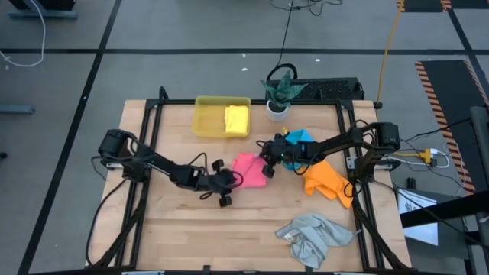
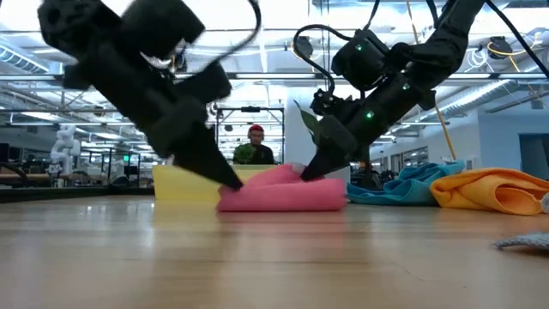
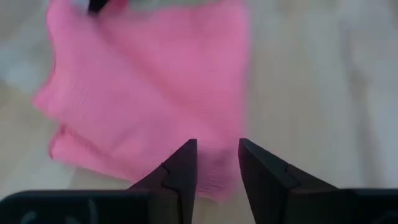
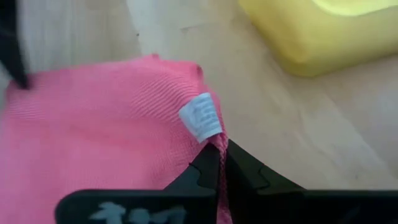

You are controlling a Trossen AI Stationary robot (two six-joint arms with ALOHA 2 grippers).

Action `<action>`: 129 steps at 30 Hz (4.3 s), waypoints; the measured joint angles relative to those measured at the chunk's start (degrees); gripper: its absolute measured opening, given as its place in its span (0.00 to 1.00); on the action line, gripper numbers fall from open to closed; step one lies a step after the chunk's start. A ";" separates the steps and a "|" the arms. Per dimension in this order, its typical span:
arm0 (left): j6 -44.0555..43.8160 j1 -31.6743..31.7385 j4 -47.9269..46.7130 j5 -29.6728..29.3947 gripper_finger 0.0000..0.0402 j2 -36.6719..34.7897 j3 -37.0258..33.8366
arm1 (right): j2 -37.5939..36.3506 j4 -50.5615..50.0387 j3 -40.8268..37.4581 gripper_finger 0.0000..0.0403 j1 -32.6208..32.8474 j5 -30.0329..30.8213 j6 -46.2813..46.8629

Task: Fold microfiber towels
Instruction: Fold the pink microfiber cloth

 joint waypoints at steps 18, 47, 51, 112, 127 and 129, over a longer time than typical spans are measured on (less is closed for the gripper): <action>-12.42 1.35 -22.21 -19.76 0.29 -5.17 -0.14 | -1.84 2.06 -0.07 0.02 5.94 -7.71 -11.74; -6.27 0.39 -14.03 -18.89 0.29 -5.17 -0.52 | 3.73 3.09 -0.04 0.02 1.42 -8.97 -6.38; -5.57 0.39 -12.50 -18.87 0.29 -5.17 -0.52 | 3.73 2.18 -0.04 0.02 1.49 -9.07 -7.11; 2.99 -8.91 -5.37 -4.20 0.29 -1.80 -0.52 | 3.99 -6.93 14.58 0.11 28.33 -14.22 -2.49; 5.07 -10.36 -2.60 0.54 0.29 -1.51 -0.52 | 11.55 -4.58 14.60 0.44 17.75 -12.91 6.04; 5.07 -10.21 -2.51 0.52 0.29 -0.72 -0.50 | 12.62 -3.34 14.58 0.43 17.57 -14.73 6.04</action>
